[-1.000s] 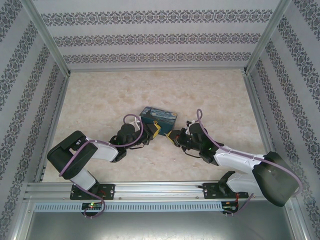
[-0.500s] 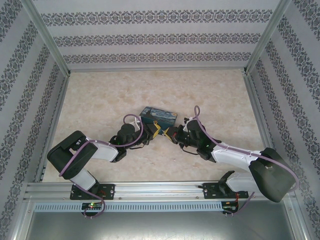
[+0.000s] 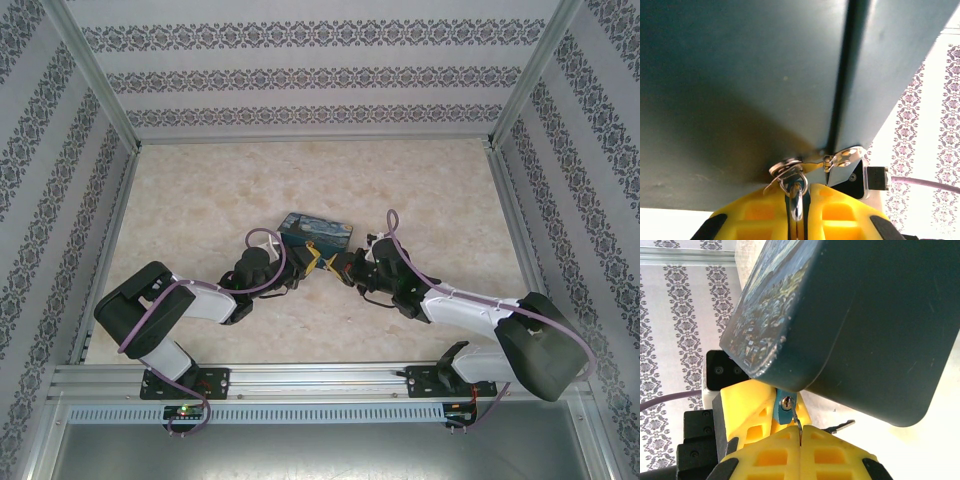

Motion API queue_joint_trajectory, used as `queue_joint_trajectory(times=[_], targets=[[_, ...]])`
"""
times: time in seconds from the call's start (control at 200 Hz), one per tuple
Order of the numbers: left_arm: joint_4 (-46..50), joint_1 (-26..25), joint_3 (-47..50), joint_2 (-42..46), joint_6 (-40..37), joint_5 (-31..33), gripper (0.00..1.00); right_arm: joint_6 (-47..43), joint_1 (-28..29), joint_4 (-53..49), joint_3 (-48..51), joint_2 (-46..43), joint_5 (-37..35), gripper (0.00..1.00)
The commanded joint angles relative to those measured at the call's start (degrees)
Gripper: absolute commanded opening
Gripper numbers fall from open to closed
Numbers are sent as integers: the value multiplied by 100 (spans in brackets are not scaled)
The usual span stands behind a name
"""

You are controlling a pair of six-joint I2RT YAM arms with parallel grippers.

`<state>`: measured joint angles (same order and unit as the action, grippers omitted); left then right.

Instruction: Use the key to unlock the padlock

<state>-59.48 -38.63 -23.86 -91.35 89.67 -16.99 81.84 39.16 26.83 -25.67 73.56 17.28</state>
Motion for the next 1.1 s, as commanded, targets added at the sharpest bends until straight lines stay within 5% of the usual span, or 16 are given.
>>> queue_joint_trajectory(times=[0.0,1.094], targets=[[-320,-65,-65,31,-15,-156,0,-54,23,305,-210,36,83,0],[-795,-145,7,140,139,-120,0,930,-67,1832,285,445,-31,0]])
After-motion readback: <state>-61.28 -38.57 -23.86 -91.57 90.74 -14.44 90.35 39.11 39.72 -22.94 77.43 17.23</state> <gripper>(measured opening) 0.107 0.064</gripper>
